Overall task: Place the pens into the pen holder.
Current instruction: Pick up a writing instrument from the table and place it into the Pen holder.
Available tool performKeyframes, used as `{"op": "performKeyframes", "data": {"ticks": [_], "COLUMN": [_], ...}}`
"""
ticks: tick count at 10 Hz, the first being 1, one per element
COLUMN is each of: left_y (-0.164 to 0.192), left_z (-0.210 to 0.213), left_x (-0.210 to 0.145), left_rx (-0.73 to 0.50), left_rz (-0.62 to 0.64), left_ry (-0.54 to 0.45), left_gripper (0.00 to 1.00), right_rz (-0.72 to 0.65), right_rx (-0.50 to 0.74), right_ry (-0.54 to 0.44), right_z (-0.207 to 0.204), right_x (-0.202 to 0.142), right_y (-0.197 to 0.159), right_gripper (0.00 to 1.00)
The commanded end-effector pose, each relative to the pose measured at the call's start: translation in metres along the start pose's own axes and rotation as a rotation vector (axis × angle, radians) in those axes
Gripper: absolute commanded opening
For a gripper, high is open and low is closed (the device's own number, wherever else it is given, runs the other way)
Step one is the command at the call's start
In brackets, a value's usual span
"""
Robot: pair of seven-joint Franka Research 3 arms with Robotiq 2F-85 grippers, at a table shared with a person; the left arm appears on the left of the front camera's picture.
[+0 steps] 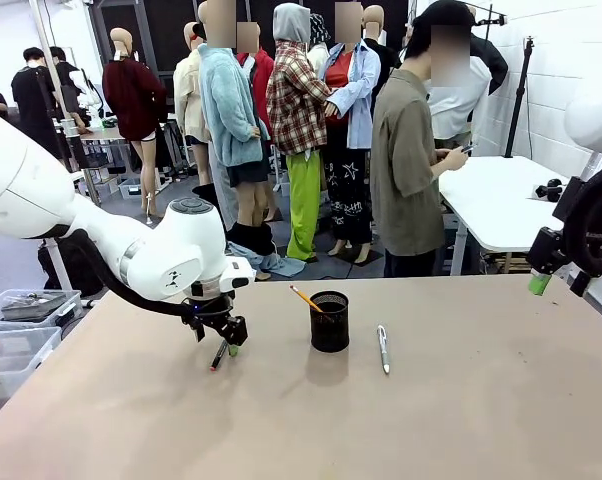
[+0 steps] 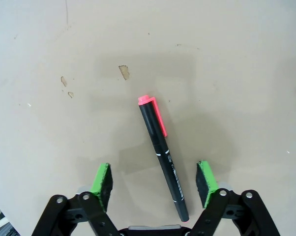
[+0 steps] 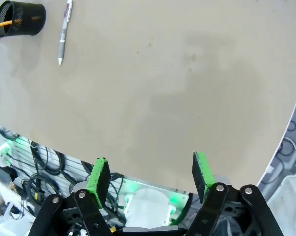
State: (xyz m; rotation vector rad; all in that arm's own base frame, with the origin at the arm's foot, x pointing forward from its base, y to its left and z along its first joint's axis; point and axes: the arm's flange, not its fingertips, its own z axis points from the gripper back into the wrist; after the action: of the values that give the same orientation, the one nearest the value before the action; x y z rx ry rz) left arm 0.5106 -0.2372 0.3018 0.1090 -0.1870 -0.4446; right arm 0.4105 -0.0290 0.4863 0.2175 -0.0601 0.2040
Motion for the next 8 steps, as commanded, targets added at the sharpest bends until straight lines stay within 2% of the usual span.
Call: {"op": "performKeyframes", "data": {"ticks": [1,3,4,8], "left_y": [-0.0024,0.0000,0.0021,0.0053], "left_z": [0.0010,-0.0006,-0.0020,-0.0067], "left_x": [0.0013,0.0008,0.0001,-0.0011], "left_rx": [-0.001,-0.022,-0.034,-0.051], "left_rz": [0.010,0.018,0.026,0.039], "left_ry": [0.007,0.012,0.016,0.016], "left_gripper": [0.53,0.13,0.00,0.00], "right_rz": [0.011,0.011,0.011,0.011], "right_rx": [-0.030,-0.030,-0.030,-0.030], "right_ry": [-0.007,-0.007,-0.007,-0.007], "right_z": [-0.0040,-0.0040,-0.0040,-0.0040], "right_x": [-0.0031,-0.0031,-0.0031,-0.0031], "right_y": [-0.0020,-0.0020,-0.0020,-0.0020], "right_gripper": [0.83,0.83,0.83,0.83]}}
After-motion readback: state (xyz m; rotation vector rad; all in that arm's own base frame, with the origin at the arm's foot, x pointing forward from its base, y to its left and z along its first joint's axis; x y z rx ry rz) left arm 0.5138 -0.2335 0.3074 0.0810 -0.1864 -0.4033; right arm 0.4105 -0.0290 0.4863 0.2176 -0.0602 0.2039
